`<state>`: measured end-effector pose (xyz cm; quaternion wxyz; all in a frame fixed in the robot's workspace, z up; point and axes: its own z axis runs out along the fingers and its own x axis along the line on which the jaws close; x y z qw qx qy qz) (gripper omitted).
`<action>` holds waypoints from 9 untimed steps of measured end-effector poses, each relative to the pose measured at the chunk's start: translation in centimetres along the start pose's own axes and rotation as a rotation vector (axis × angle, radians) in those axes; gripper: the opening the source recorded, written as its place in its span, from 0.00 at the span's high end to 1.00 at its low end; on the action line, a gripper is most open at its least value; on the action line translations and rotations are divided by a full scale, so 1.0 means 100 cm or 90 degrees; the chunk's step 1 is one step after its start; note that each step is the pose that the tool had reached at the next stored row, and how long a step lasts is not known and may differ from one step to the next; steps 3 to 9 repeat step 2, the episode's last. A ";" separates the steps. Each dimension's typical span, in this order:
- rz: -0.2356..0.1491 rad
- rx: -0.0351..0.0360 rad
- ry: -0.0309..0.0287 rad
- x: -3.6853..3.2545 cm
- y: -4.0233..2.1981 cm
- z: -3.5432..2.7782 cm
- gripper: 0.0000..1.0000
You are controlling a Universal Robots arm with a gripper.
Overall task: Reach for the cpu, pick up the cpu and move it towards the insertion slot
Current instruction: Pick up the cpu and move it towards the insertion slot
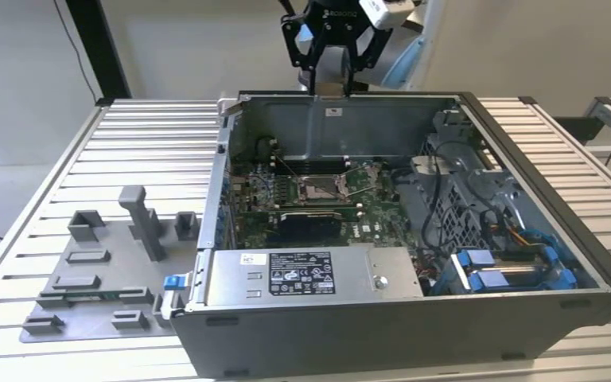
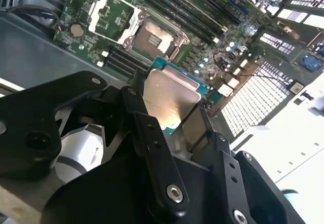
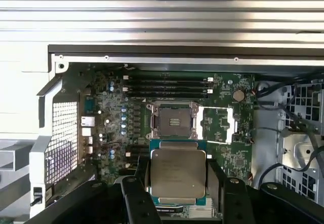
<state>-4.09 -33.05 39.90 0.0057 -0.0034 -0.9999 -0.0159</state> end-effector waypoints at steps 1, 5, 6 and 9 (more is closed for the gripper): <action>0.000 0.0000 0.0000 0.0000 0.0000 0.0000 1.00; 0.000 0.0000 0.0000 0.0000 0.0001 0.0000 1.00; 0.000 0.0000 0.0000 0.0000 0.0001 0.0000 1.00; 0.000 0.0000 0.0000 0.0000 0.0001 0.0000 1.00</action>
